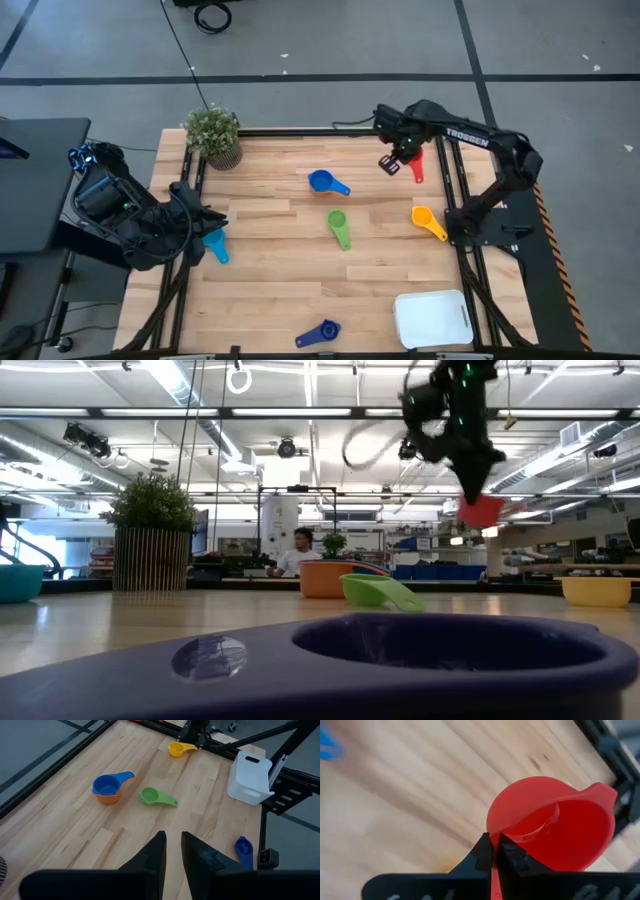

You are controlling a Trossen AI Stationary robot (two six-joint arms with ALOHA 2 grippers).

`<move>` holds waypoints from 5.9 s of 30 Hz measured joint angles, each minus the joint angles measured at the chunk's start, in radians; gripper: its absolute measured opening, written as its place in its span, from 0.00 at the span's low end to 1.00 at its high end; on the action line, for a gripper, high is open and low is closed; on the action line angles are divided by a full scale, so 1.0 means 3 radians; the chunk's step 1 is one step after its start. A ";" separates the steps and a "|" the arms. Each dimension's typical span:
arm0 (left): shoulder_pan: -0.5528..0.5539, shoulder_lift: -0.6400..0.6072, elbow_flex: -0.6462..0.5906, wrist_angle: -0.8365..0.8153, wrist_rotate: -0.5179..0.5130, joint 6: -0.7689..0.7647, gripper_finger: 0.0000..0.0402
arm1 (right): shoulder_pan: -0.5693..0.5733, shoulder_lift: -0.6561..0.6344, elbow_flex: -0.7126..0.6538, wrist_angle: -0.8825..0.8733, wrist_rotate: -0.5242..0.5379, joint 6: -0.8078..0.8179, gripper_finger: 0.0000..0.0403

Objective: Nest measuring cups in basket
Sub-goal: Stack the red measuring cup on top of the blue measuring cup, then stack the light blue measuring cup on top of the red measuring cup

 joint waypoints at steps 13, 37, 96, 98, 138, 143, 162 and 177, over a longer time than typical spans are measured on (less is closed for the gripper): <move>0.0003 0.0000 0.0000 0.0004 0.0000 -0.0001 0.16 | 0.0852 0.1012 0.1863 -0.0272 -0.0137 -0.0353 0.03; 0.0003 -0.0001 0.0000 0.0271 0.0001 -0.0021 0.16 | 0.0910 0.2502 0.3022 -0.0170 -0.0442 -0.2241 0.03; 0.0445 0.0222 -0.0001 0.0222 -0.0227 0.0060 0.16 | 0.1556 0.1214 0.3137 -0.0683 0.0271 -0.1244 0.01; 0.0592 0.0303 -0.0001 0.0222 -0.0262 0.0161 0.16 | 0.1662 0.0982 0.3137 -0.0646 0.0390 -0.1055 0.01; 0.3260 0.2499 0.0001 0.2582 0.1506 0.1484 0.01 | 0.2249 -0.0019 0.3137 -0.0696 0.0852 -0.1133 0.00; 0.3265 0.2668 0.0000 0.2442 0.1505 0.1441 0.01 | 0.2249 -0.0068 0.3137 -0.0695 0.0852 -0.1133 0.00; 0.3254 0.2895 -0.0018 0.2383 0.1403 0.1488 0.00 | 0.2249 -0.0078 0.3137 -0.0677 0.0852 -0.1132 0.00; 0.3242 0.2312 -0.0003 0.2424 0.1763 0.1690 0.00 | 0.2249 -0.0078 0.3137 -0.0659 0.0851 -0.1132 0.00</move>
